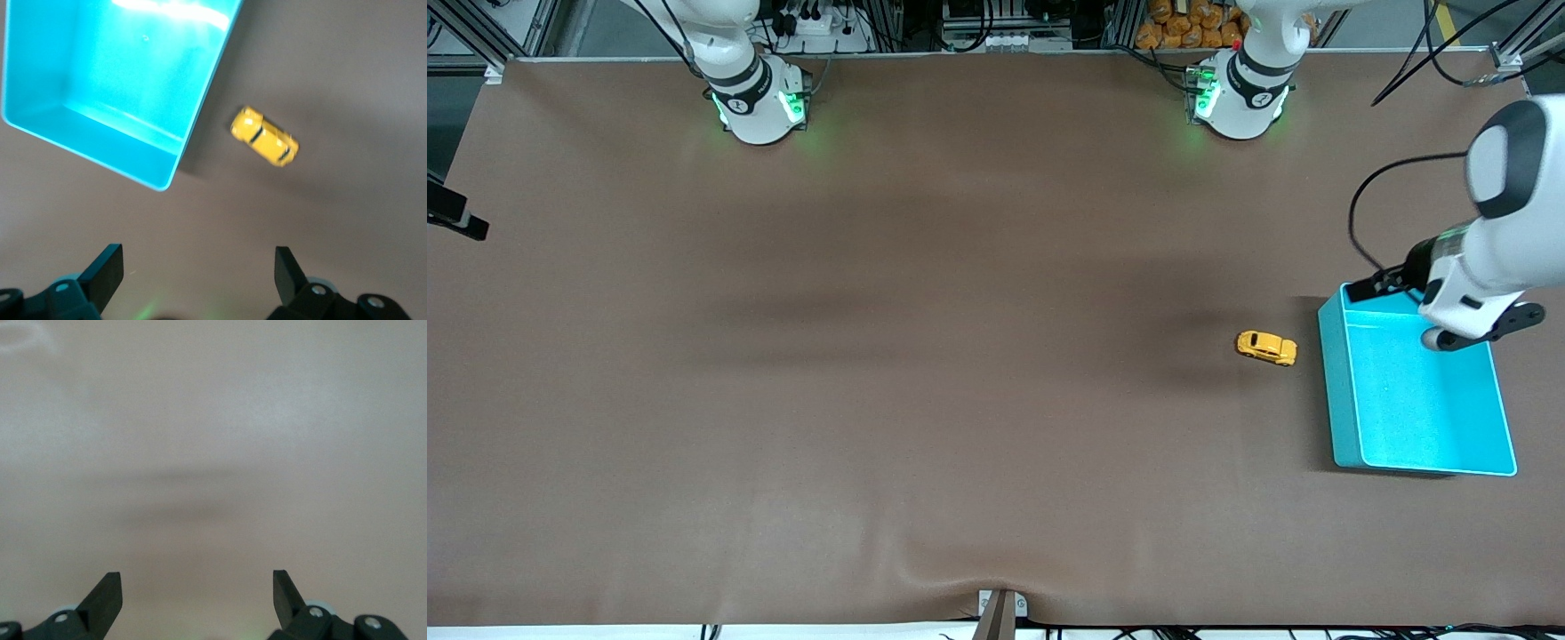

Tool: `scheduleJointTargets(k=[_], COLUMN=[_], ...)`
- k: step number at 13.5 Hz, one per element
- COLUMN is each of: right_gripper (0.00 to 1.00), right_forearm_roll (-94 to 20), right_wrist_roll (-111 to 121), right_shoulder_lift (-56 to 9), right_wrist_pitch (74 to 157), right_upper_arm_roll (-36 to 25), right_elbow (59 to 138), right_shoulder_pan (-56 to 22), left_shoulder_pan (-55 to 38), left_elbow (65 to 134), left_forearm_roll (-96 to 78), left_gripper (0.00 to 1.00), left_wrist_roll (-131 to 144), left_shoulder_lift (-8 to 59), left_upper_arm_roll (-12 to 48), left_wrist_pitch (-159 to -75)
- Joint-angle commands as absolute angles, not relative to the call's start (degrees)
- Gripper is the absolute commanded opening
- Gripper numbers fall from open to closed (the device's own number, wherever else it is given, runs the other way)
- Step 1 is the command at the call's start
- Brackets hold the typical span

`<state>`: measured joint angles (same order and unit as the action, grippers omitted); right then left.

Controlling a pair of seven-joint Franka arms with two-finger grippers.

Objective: Wind and store yellow beetle car
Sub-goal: 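Raise the right gripper to rest while the left gripper reaches the car, then lower the left gripper onto the yellow car and grasp it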

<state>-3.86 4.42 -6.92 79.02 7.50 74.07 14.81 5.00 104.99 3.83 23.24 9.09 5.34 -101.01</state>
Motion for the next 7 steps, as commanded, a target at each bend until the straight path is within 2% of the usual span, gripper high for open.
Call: scheduleJointTargets(k=[1, 2, 7], right_gripper=[1.00, 1.00, 1.00], right_forearm_roll=[-3.87, -3.87, -3.69], right_wrist_roll=[2.55, 1.85, -2.64], right_shoulder_lift=[4.54, 6.40, 5.98], right_wrist_pitch=[87.86, 89.37, 86.84], right_upper_arm_roll=[7.12, 7.12, 7.12], right_elbow=[90.83, 93.66, 90.88], right_shoulder_pan=[13.10, 12.57, 8.35], left_shoulder_pan=[5.19, 5.19, 5.19], left_elbow=[111.08, 112.40, 120.31], left_forearm_roll=[2.81, 2.81, 2.81], left_gripper=[1.00, 1.00, 1.00], left_wrist_roll=[31.70, 33.90, 44.53], left_shoulder_lift=[8.79, 8.96, 9.05], left_upper_arm_roll=[5.71, 5.80, 5.80], left_wrist_pitch=[-108.87, -110.29, -122.41])
